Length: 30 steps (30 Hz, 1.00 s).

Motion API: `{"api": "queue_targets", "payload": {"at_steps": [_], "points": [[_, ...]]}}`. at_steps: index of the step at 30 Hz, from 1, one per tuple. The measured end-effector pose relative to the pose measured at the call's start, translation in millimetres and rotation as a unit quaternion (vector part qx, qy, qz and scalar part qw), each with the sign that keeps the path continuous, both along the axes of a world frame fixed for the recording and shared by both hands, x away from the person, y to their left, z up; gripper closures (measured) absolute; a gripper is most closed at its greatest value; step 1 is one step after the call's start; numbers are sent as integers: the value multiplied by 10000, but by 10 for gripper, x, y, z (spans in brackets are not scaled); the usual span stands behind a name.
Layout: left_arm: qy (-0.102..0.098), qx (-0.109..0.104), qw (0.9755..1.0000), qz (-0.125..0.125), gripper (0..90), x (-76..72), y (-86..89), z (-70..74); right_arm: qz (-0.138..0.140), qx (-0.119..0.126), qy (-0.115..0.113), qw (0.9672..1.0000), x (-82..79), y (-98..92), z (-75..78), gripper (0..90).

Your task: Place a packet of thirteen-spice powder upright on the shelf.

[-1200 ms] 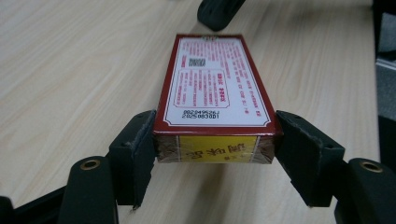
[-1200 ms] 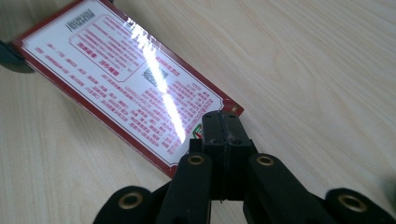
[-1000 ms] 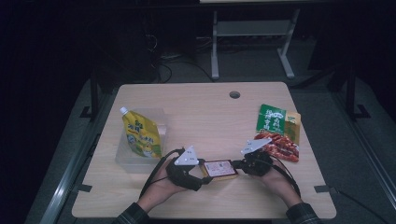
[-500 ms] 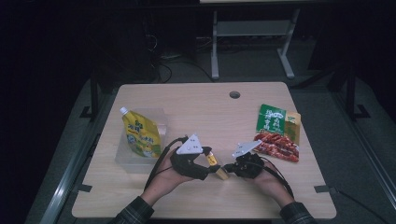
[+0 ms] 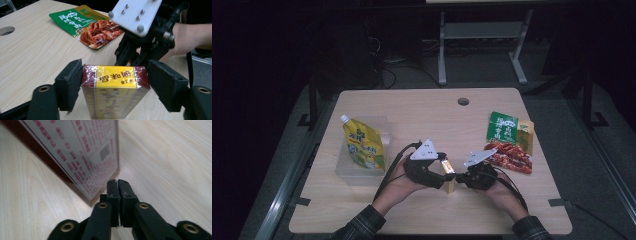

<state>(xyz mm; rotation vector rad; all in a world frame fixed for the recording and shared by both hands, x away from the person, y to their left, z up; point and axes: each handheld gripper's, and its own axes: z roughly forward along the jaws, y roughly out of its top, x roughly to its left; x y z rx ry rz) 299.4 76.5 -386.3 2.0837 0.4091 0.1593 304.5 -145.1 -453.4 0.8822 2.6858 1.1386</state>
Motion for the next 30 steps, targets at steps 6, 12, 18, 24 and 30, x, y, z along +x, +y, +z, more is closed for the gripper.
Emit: {"api": "queue_targets", "payload": {"at_steps": [6, 12, 18, 24, 30], "points": [[38, -132, 9999, -29, 196, -18, 49, 53, -240, 69, 7, 9997, -84, -138, 53, 730], [10, -100, 9999, 22, 175, -110, 220, 117, -484, 188, 144, 9985, -257, -257, 120, 578], [98, 103, 9998, 126, 173, -219, 481, -16, -547, 326, 84, 9979, -444, -254, 188, 474], [355, 285, 9986, 282, 173, -360, 750, -257, -617, 372, 63, 9974, -496, -124, 204, 404], [556, 348, 9968, 465, 173, -493, 971, -409, -642, 463, -67, 9968, -475, 47, 255, 371]]}}
